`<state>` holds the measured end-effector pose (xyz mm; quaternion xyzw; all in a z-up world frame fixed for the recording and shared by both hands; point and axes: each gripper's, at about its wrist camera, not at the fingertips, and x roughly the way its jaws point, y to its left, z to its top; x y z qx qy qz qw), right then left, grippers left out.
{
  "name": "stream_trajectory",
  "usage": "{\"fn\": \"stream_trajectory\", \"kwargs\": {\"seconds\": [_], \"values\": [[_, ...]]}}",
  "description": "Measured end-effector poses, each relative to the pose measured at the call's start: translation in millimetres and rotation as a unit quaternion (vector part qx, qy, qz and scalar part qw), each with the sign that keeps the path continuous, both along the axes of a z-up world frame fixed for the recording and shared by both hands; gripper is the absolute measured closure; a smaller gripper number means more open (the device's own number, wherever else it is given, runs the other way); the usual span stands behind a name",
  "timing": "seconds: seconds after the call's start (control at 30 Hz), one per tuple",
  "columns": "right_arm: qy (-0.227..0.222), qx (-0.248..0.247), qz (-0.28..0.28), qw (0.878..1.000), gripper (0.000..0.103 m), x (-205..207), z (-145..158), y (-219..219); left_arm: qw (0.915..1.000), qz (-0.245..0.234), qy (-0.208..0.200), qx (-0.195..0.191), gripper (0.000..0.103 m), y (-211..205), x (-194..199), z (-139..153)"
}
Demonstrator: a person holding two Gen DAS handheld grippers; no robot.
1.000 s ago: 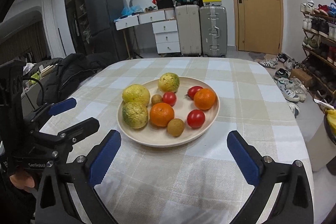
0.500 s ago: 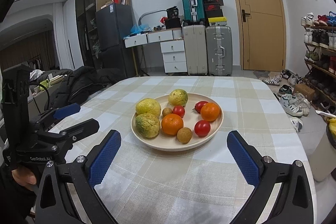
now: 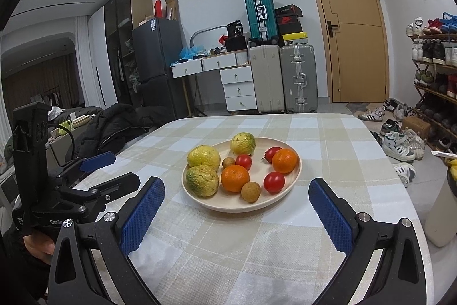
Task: Organize fruits
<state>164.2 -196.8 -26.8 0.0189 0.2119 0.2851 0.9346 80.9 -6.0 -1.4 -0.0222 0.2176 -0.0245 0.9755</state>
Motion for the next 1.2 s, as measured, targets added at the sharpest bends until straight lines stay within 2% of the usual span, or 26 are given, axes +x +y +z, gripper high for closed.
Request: {"fn": "stream_trajectory", "kwargs": {"seconds": [1.2], "values": [[0.006,0.006,-0.001,1.0,0.0,-2.4,-0.1,-1.2,1.0,0.001,0.002,-0.001,0.001,0.0,-0.8,0.9]]}}
